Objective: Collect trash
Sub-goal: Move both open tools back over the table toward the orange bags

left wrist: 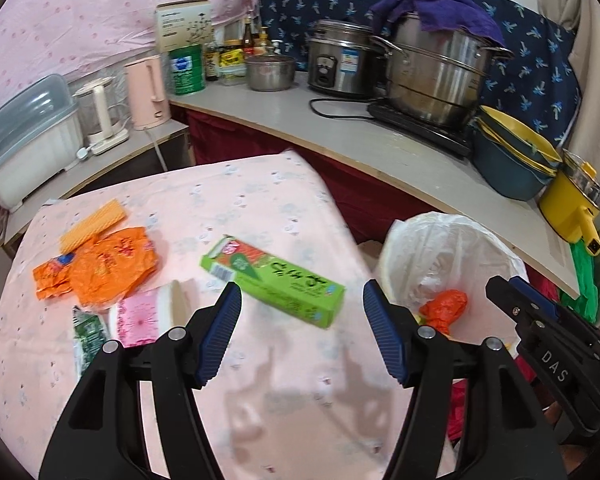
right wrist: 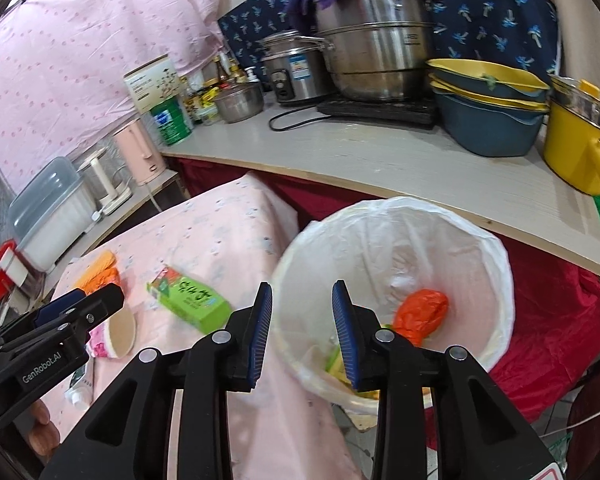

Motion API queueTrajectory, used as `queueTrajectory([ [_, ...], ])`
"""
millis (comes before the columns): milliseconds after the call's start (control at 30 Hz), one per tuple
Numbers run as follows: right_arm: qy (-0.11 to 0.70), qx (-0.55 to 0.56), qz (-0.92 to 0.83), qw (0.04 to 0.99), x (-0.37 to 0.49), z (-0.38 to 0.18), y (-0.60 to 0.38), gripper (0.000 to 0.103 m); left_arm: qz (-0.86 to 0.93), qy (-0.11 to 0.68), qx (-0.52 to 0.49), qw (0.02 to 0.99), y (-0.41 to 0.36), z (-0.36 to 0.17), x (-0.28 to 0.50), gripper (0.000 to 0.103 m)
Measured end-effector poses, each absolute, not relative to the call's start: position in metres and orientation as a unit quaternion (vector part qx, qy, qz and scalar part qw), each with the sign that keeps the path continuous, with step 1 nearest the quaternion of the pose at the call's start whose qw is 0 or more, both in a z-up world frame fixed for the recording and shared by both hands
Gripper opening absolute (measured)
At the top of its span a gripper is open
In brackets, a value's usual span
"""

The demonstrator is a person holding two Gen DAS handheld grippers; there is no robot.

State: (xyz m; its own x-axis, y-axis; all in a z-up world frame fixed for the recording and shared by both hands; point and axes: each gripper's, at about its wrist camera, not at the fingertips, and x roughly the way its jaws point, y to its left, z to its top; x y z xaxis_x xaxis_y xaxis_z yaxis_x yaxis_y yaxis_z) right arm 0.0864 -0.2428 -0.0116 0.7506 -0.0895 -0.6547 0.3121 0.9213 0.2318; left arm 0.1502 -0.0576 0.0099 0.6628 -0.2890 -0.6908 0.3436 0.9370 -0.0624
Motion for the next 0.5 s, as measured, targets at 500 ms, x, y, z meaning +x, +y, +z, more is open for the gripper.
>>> queueTrajectory([
  [500, 0.348, 0.114, -0.029, 0.93, 0.125, -0.004, -0.134, 0.056, -0.088, 0.382, -0.013, 0.92, 0.059, 0.004, 0.167, 0.061],
])
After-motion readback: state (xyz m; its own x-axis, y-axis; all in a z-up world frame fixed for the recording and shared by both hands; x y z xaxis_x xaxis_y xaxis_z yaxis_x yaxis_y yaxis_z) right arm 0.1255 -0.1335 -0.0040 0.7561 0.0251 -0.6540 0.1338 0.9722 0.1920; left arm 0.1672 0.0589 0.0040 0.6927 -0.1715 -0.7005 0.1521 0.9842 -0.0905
